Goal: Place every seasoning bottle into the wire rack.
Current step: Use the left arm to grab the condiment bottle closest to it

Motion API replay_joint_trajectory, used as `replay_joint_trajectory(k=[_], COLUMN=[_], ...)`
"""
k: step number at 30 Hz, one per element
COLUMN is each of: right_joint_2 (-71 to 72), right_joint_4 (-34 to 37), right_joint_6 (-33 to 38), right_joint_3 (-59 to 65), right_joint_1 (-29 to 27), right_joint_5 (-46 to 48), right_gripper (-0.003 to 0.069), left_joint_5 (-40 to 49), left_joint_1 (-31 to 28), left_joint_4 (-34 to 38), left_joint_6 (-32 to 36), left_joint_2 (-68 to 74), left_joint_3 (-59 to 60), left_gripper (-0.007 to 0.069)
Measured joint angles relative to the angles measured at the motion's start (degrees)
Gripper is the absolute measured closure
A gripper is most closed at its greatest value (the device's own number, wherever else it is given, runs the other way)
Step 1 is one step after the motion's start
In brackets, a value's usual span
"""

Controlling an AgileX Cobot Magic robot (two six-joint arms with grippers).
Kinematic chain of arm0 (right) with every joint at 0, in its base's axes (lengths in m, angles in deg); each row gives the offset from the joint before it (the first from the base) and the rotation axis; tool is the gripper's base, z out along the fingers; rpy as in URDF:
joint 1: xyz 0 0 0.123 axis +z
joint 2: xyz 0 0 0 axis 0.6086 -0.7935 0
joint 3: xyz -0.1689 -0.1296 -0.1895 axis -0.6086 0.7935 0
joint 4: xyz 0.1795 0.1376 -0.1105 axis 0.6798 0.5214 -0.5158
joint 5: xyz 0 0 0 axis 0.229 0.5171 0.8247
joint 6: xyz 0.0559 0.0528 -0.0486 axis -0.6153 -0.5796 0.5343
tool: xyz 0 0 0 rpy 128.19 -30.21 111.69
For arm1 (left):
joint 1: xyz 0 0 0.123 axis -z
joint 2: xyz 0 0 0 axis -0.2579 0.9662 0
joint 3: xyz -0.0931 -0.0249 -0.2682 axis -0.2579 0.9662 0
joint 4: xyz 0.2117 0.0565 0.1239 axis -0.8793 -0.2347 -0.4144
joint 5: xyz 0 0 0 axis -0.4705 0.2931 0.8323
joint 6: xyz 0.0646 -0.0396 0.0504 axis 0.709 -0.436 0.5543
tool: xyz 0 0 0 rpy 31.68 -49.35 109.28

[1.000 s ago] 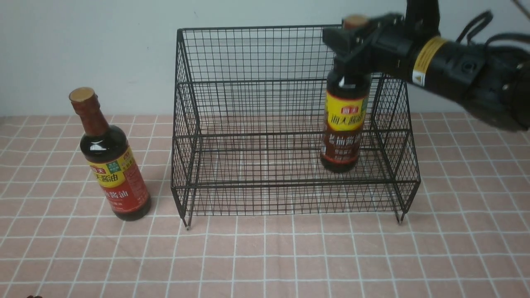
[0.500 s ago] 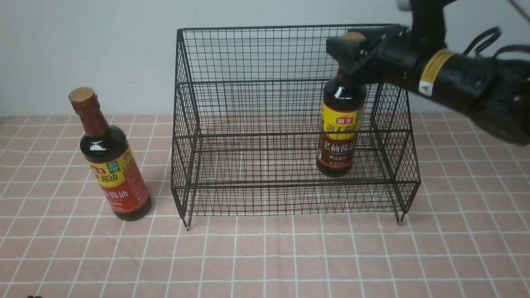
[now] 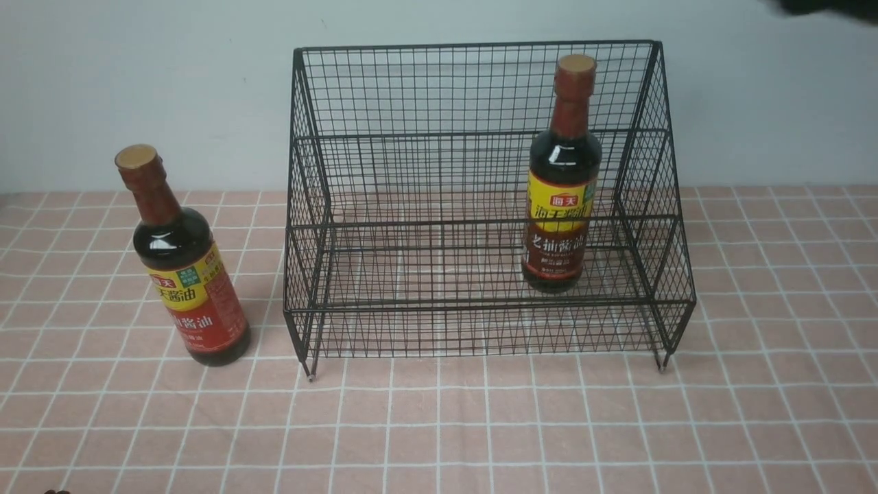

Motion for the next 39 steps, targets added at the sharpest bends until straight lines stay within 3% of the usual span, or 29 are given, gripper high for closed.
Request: replay_joint_trajectory(k=[2, 3, 4, 8, 13, 17, 22, 39], right_joint_2=[6.3, 11.4, 14.8, 27.6, 43.8, 60.7, 66.2, 66.2], right_joint_4=[3.3, 6.3, 8.2, 12.8, 16.6, 21.6, 27.1, 29.7], right_joint_6=[4.0, 8.5, 11.0, 16.7, 17.5, 16.5, 16.0, 16.6], right_joint_3=[0.1, 0.8, 1.9, 10.1, 24.1, 39.1, 49.9, 51.7], right_joint_1=[0.0, 0.0, 0.0, 0.0, 0.0, 0.0, 0.0, -0.1], right_joint_5=[9.3, 15.4, 18.4, 22.8, 21.0, 9.8, -2.4, -3.3], right_gripper=[0.0463, 0.0573, 0.0614, 0.0664, 0.0671, 0.0672, 0.0672, 0.0672], left_joint_5=[0.0, 0.0, 0.0, 0.0, 0.0, 0.0, 0.0, 0.0], left_joint_1=[0.0, 0.0, 0.0, 0.0, 0.0, 0.0, 0.0, 0.0], left_joint_4=[0.0, 0.0, 0.0, 0.0, 0.0, 0.0, 0.0, 0.0], left_joint_6=[0.0, 0.0, 0.0, 0.0, 0.0, 0.0, 0.0, 0.0], left_joint_2=[0.0, 0.0, 0.0, 0.0, 0.0, 0.0, 0.0, 0.0], left_joint_3=[0.0, 0.0, 0.0, 0.0, 0.0, 0.0, 0.0, 0.0], left_gripper=[0.0631, 0.0631, 0.0631, 0.0631, 0.0631, 0.0631, 0.0631, 0.0631])
